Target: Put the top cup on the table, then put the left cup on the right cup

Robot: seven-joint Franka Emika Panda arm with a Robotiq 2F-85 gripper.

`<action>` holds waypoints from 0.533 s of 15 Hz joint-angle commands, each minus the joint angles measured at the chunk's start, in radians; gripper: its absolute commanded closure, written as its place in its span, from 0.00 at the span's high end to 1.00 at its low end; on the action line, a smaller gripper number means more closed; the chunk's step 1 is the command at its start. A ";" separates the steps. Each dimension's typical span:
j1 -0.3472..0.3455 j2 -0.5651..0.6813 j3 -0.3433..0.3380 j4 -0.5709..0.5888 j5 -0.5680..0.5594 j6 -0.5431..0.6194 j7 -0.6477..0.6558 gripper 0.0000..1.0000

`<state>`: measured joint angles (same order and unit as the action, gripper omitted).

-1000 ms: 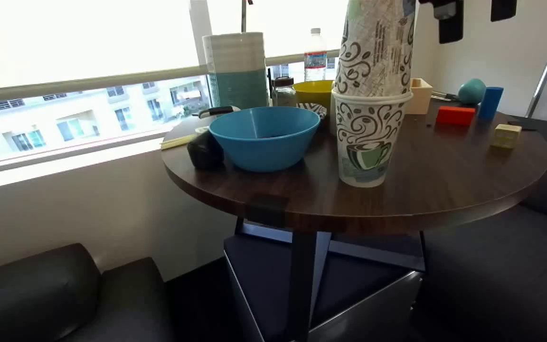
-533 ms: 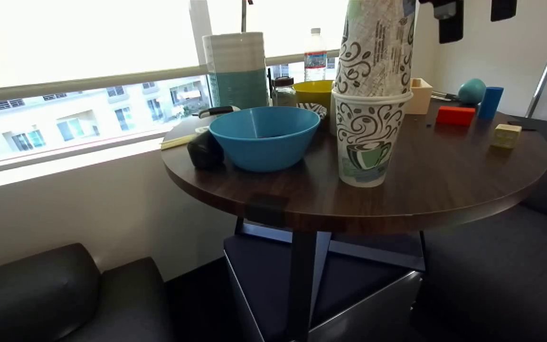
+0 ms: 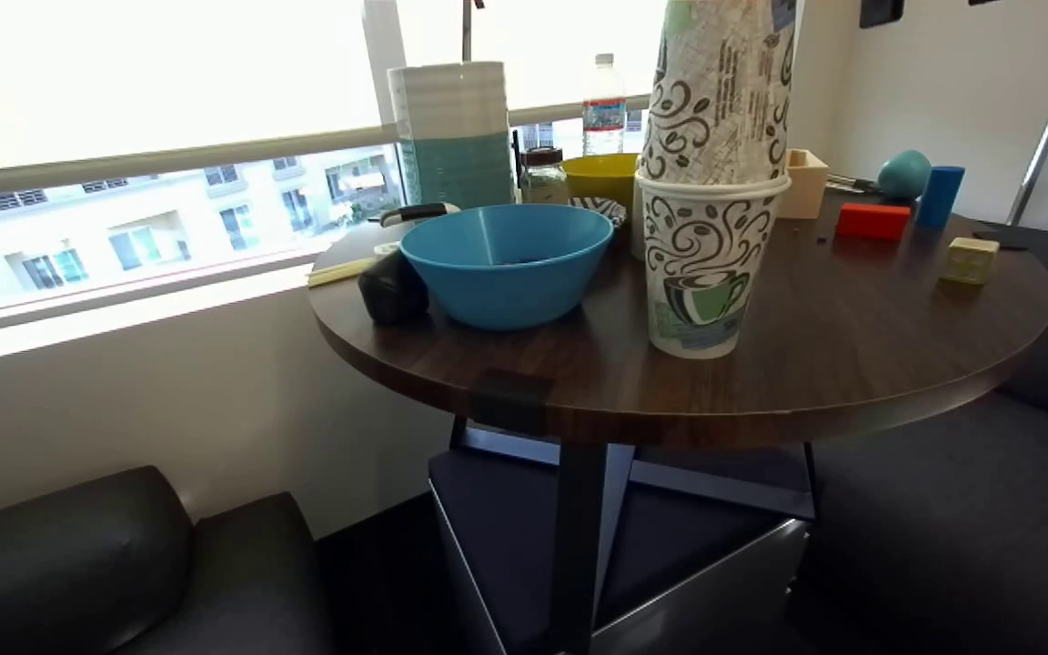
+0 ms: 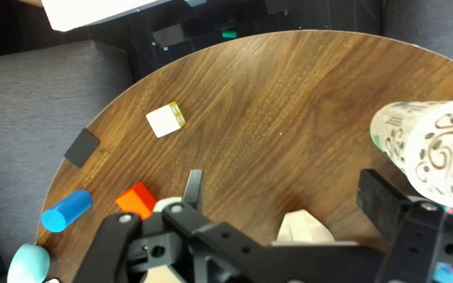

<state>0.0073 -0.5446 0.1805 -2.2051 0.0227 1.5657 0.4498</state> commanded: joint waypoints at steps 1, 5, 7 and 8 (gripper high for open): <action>0.018 -0.079 -0.022 -0.016 0.119 0.094 0.019 1.00; 0.045 -0.086 0.039 -0.007 0.152 0.213 0.010 1.00; 0.067 -0.072 0.072 0.004 0.145 0.255 0.002 1.00; 0.074 -0.067 0.087 0.005 0.136 0.275 0.001 1.00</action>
<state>0.0620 -0.6207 0.2306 -2.2046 0.1498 1.7846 0.4498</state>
